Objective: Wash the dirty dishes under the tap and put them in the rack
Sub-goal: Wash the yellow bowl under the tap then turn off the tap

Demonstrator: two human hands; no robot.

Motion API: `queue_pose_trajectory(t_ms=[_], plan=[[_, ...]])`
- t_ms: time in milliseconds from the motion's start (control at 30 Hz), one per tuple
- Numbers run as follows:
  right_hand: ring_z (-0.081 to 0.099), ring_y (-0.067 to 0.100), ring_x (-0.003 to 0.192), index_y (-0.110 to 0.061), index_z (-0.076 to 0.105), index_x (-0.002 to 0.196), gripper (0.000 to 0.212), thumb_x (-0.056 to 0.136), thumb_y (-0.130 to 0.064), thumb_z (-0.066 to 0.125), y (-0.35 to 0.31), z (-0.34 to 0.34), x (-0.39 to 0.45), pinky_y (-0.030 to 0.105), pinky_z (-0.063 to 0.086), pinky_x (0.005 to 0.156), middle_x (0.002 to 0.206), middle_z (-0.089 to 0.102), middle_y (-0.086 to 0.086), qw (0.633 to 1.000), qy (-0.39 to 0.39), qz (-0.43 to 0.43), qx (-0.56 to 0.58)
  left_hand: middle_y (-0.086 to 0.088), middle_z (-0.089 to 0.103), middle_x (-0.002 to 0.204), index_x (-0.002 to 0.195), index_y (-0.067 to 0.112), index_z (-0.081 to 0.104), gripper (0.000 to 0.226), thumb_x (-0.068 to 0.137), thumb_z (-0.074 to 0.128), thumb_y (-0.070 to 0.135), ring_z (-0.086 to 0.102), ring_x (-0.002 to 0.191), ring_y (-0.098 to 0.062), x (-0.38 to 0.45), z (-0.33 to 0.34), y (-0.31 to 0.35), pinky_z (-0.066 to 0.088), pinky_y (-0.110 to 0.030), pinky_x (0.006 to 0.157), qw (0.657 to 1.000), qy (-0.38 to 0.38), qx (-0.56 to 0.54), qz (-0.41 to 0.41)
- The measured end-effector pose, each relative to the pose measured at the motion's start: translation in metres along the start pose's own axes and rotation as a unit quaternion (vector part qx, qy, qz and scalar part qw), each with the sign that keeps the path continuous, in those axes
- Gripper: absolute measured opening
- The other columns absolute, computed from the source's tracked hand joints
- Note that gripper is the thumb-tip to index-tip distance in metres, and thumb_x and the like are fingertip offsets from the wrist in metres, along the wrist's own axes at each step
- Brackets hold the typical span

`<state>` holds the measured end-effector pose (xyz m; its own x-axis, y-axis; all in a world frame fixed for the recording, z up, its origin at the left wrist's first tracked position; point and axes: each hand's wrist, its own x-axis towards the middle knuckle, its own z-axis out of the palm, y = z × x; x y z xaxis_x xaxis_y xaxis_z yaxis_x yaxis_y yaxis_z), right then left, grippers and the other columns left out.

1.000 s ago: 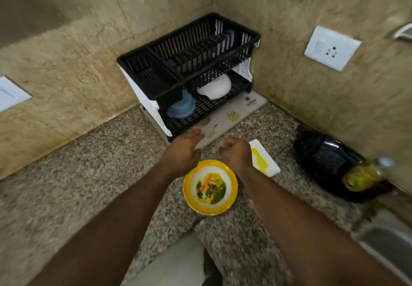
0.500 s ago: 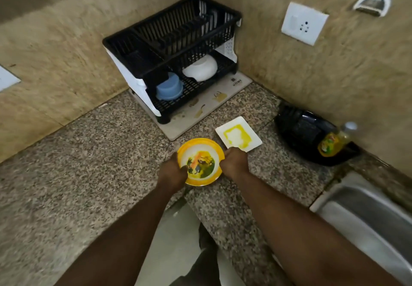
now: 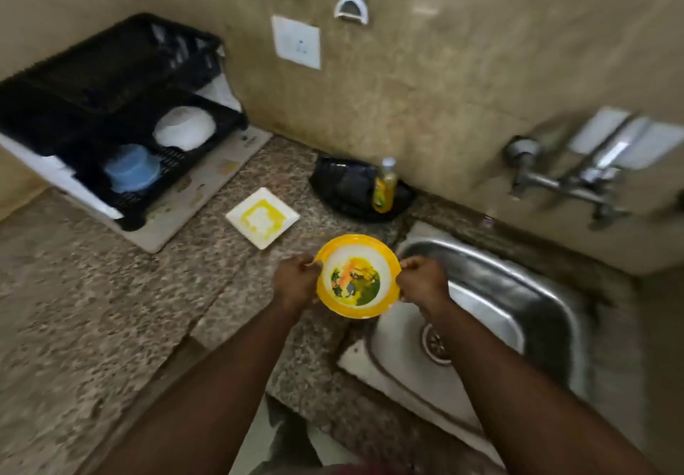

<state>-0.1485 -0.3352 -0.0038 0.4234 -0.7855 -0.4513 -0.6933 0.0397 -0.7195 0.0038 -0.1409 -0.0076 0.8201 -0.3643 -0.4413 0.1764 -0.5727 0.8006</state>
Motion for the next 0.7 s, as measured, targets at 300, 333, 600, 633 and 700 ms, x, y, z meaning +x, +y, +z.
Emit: queue_pose_trajectory(t_ms=[300, 333, 600, 633, 700], plan=[[0.066, 0.029, 0.051, -0.01, 0.073, 0.075, 0.019, 0.077, 0.001, 0.059, 0.051, -0.159, -0.02, 0.046, 0.061, 0.056, 0.072, 0.073, 0.02, 0.987, 0.122, 0.057, 0.092, -0.01, 0.067, 0.074, 0.11, 0.01, 0.068, 0.015, 0.102, 0.063, 0.022, 0.06, 0.051, -0.017, -0.054, 0.147, 0.082, 0.048, -0.023, 0.042, 0.977, -0.171, -0.122, -0.025], [0.065, 0.028, 0.051, -0.009, 0.074, 0.076, 0.015, 0.078, 0.0, 0.062, 0.053, -0.172, -0.02, 0.043, 0.06, 0.052, 0.075, 0.073, 0.021, 0.984, 0.131, 0.056, 0.108, -0.009, 0.068, 0.076, 0.108, 0.012, 0.067, 0.011, 0.103, 0.062, 0.02, 0.061, 0.054, -0.017, -0.06, 0.156, 0.09, 0.049, -0.024, 0.044, 0.977, -0.175, -0.12, -0.017], [0.07, 0.026, 0.091, -0.011, 0.071, 0.107, 0.058, 0.078, -0.061, 0.074, 0.037, -0.267, 0.001, 0.03, 0.048, 0.076, 0.089, 0.075, 0.007, 0.93, 0.36, -0.025, 0.077, -0.012, 0.071, 0.084, 0.107, 0.009, 0.068, 0.011, 0.103, 0.059, 0.014, 0.066, 0.068, -0.028, -0.083, 0.216, 0.14, 0.058, -0.04, 0.063, 0.97, -0.18, -0.162, 0.022], [0.069, 0.027, 0.093, -0.01, 0.07, 0.11, 0.063, 0.078, -0.065, 0.073, 0.031, -0.275, 0.001, 0.031, 0.049, 0.079, 0.093, 0.075, 0.009, 0.927, 0.365, -0.041, 0.068, -0.012, 0.07, 0.085, 0.105, 0.009, 0.068, 0.01, 0.103, 0.059, 0.014, 0.066, 0.071, -0.029, -0.084, 0.221, 0.144, 0.058, -0.04, 0.064, 0.969, -0.179, -0.166, 0.024], [0.069, 0.029, 0.094, -0.012, 0.072, 0.104, 0.063, 0.077, -0.07, 0.068, 0.023, -0.284, 0.01, 0.033, 0.052, 0.08, 0.095, 0.075, 0.01, 0.932, 0.355, -0.06, 0.04, -0.012, 0.07, 0.087, 0.095, 0.015, 0.067, 0.011, 0.104, 0.059, 0.015, 0.066, 0.074, -0.027, -0.085, 0.226, 0.152, 0.057, -0.036, 0.06, 0.971, -0.175, -0.161, 0.025]])
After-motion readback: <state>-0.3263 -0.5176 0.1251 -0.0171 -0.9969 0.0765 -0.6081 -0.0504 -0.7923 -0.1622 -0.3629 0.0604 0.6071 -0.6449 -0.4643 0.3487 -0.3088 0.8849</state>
